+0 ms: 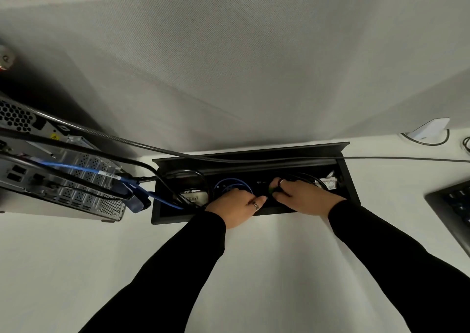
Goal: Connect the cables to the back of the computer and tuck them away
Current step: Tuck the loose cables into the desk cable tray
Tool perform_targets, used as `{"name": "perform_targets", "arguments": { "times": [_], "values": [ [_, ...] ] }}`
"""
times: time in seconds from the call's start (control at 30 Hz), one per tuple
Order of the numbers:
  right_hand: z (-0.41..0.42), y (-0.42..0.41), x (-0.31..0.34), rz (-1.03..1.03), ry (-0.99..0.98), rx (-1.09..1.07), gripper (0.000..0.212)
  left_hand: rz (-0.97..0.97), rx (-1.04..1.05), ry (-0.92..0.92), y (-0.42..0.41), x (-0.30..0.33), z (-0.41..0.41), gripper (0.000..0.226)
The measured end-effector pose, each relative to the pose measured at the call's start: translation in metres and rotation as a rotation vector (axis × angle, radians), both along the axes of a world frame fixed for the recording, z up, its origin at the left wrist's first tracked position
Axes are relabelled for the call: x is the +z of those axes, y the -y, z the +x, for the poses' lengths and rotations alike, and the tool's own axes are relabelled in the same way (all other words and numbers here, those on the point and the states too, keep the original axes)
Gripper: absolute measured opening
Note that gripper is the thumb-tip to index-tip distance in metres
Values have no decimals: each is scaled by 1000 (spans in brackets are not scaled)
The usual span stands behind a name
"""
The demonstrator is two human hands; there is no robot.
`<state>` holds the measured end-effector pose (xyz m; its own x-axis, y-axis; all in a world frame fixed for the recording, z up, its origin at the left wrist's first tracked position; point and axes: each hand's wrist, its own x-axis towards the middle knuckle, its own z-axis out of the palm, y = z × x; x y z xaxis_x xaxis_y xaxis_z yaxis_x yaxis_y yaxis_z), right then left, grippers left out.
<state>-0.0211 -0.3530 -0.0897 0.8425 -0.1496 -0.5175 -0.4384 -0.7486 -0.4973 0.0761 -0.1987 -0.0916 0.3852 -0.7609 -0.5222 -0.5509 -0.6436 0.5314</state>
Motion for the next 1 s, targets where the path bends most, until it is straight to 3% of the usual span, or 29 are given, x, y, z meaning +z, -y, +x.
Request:
{"name": "perform_targets", "arguments": {
  "times": [0.1,0.2,0.27,0.4,0.63,0.8,1.0],
  "values": [
    [-22,2,-10,-100,327,-119,14,-208,33,125,-9,-6,-7,26],
    [-46,4,-21,-367,568,-244,17,-401,49,400,-18,-18,-15,30],
    [-56,6,-26,-469,565,-299,17,-417,83,562,-20,-24,-18,36],
    [-58,7,-28,-504,505,-307,21,-242,90,675,-17,-20,-20,46],
    [-60,5,-13,-523,437,-169,35,-119,21,534,-13,-17,-19,68],
    [-64,9,-17,-527,466,-79,33,-58,10,520,-10,-18,-18,53],
    [-52,8,-9,-513,361,19,38,-2,7,473,-7,-17,-17,66]
  ]
}}
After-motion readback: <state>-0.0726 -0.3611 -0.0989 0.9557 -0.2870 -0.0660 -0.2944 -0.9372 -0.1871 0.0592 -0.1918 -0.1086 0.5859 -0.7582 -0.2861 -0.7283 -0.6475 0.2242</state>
